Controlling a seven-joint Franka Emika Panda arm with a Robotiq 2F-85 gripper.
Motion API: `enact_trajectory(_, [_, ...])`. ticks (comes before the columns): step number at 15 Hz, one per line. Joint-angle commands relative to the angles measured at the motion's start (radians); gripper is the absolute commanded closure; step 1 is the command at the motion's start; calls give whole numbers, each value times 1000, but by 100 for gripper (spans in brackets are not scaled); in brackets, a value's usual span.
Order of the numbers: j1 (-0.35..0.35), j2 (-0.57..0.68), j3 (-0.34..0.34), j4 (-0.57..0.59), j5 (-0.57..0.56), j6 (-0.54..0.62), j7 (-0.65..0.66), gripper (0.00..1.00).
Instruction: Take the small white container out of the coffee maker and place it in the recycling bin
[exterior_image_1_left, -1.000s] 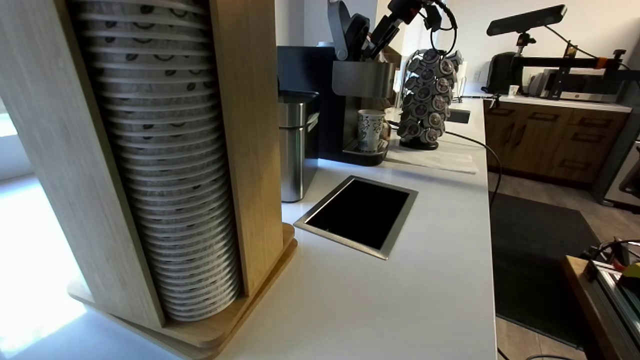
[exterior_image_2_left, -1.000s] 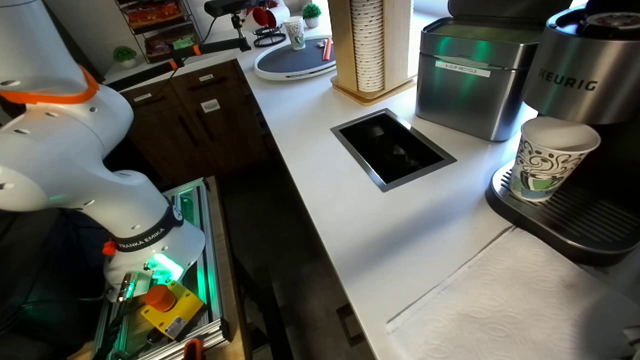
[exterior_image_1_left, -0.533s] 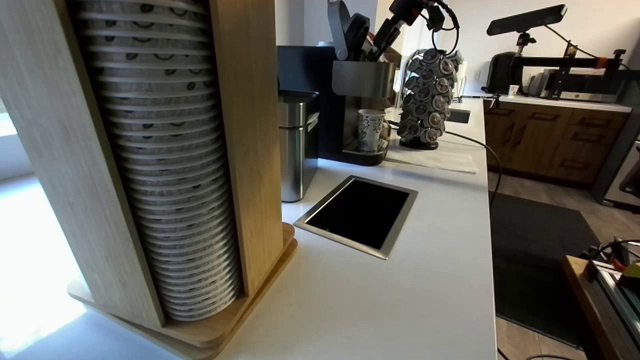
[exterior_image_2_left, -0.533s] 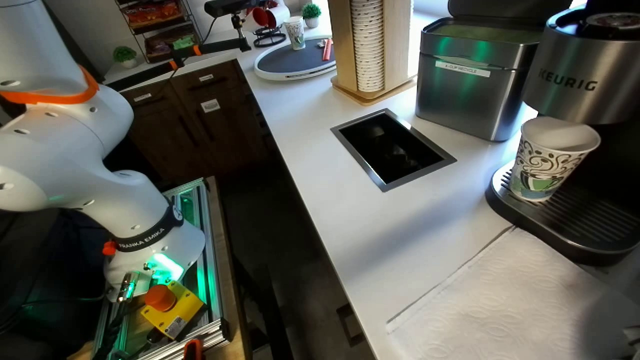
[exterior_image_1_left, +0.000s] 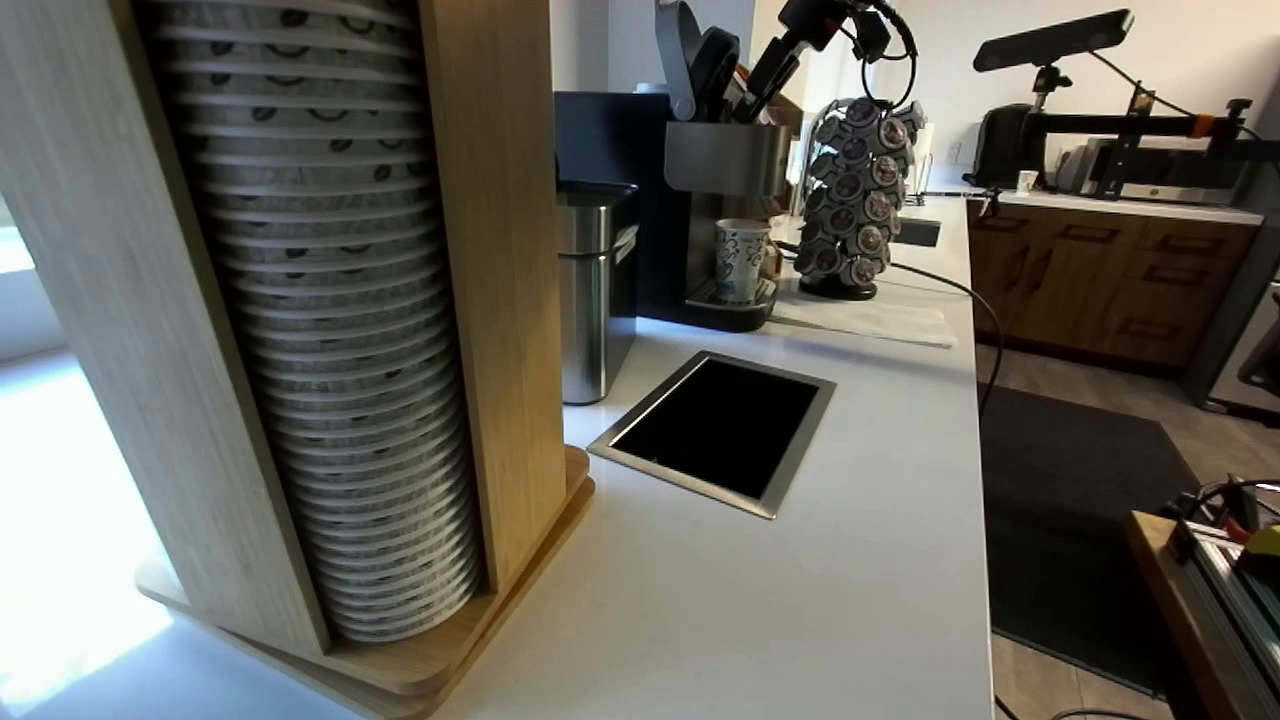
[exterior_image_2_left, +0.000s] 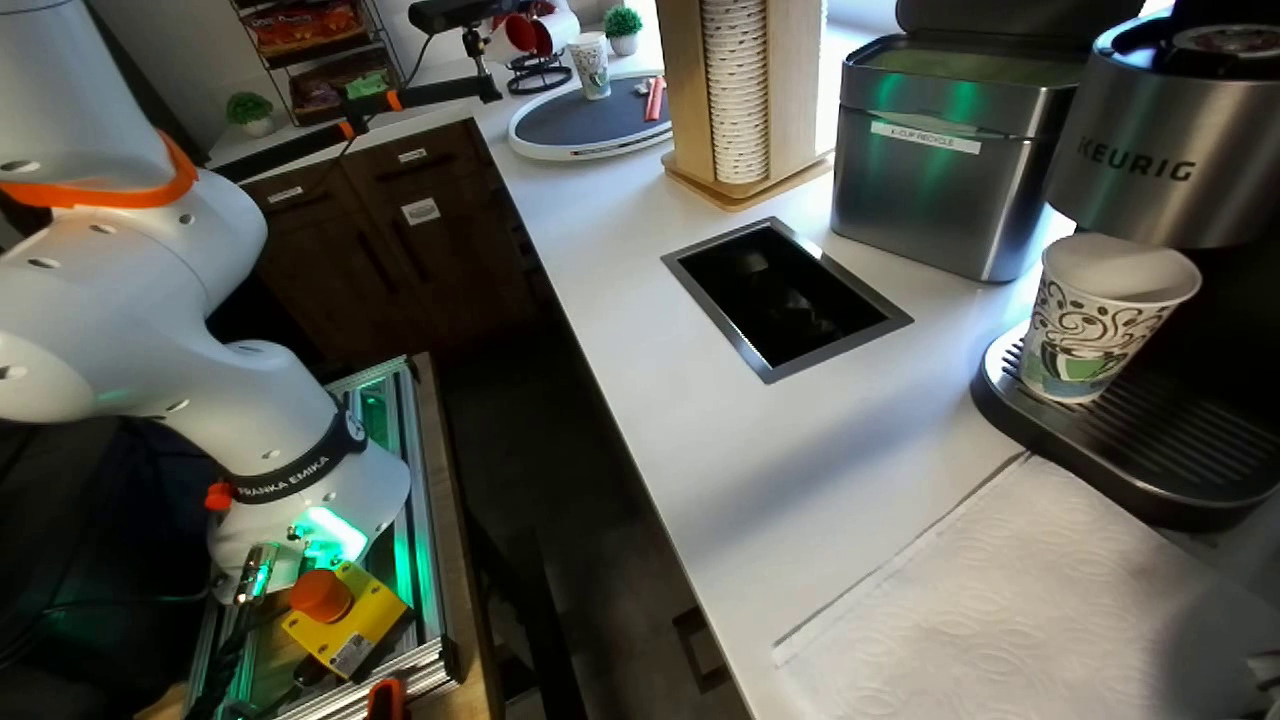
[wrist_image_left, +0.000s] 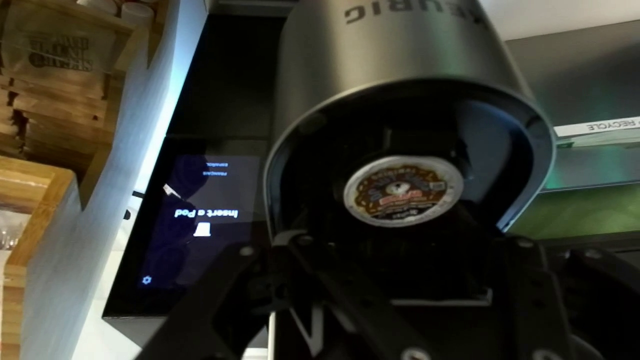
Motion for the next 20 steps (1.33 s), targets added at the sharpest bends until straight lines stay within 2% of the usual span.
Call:
enact_trajectory(1, [-13,2,6,16,10,-44,-27,34])
enact_trajectory(12, [-8,1,0,13,-12,-52,-16,38])
enact_trajectory(16, [-6,-1,-3,11,-18,-55,-13,43])
enact_trajectory(19, [-9,-4,0,13,-4,-62,-19,52])
enact_trajectory(20, [-8,-3,0,14,-3,-60,-18,59])
